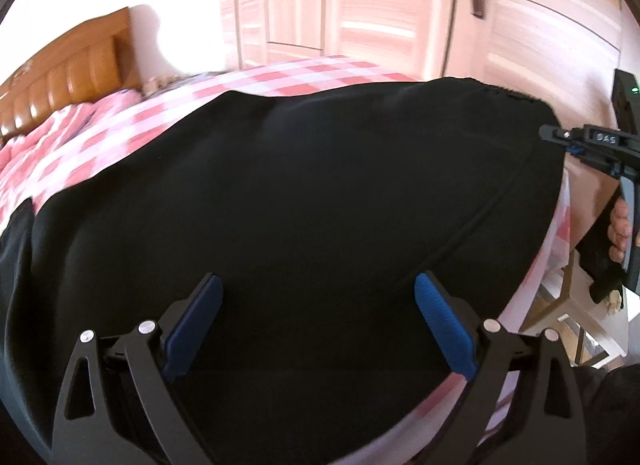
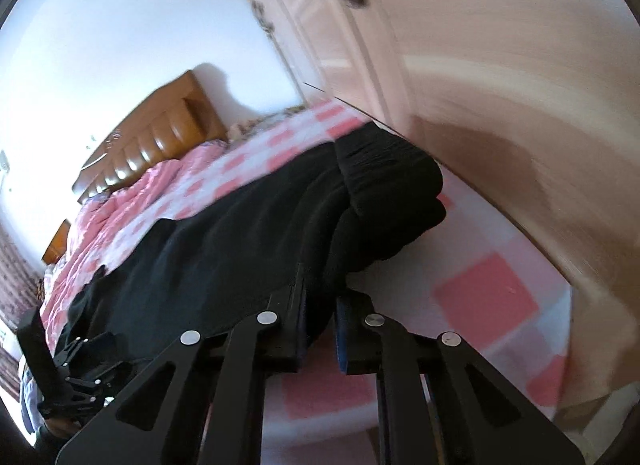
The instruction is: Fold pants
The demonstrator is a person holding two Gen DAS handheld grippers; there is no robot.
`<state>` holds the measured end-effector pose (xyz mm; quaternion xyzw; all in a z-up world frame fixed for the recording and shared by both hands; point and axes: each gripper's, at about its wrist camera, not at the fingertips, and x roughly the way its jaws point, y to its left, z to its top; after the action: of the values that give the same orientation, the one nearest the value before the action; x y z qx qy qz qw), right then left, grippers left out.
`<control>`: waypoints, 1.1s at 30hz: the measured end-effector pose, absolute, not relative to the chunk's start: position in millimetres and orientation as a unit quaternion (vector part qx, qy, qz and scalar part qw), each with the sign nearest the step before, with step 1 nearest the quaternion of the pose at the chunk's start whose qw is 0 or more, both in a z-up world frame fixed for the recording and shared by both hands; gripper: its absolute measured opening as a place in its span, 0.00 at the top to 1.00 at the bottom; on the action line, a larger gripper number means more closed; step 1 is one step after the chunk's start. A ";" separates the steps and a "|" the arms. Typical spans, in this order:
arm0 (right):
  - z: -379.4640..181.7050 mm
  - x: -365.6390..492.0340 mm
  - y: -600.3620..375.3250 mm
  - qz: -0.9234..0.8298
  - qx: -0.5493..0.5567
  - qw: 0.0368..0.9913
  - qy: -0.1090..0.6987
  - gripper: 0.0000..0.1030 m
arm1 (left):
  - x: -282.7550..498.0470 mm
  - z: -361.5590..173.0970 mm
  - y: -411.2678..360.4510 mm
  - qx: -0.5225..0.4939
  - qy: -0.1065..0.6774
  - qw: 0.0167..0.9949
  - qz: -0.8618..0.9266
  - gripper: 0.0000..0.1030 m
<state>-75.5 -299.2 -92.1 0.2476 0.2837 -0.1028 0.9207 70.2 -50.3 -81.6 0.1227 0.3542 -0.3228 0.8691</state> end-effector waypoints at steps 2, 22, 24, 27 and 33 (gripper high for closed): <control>-103.2 -73.8 -305.4 -0.101 0.250 0.913 0.305 0.88 | 71.4 -82.3 -57.9 0.125 0.352 0.869 -0.326 0.03; -49.9 9.8 -148.9 0.053 0.002 0.947 0.318 0.05 | 78.5 -27.9 213.1 -0.055 0.332 0.941 -0.042 0.03; -57.6 50.7 -126.0 0.069 -0.023 0.936 0.344 0.05 | 94.2 -39.7 261.2 -0.090 0.359 0.929 -0.009 0.03; -72.9 97.5 -106.8 0.077 -0.044 0.921 0.380 0.05 | 116.7 -62.4 307.2 -0.106 0.397 0.912 0.009 0.03; -103.0 140.0 -132.8 0.033 -0.014 0.889 0.456 0.05 | 132.3 -88.6 325.8 -0.042 0.429 0.901 0.053 0.08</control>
<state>140.0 -132.8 -103.0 -0.0137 0.4562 0.0326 0.8892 132.3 325.8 -88.6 -0.0425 0.4291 0.0528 0.9007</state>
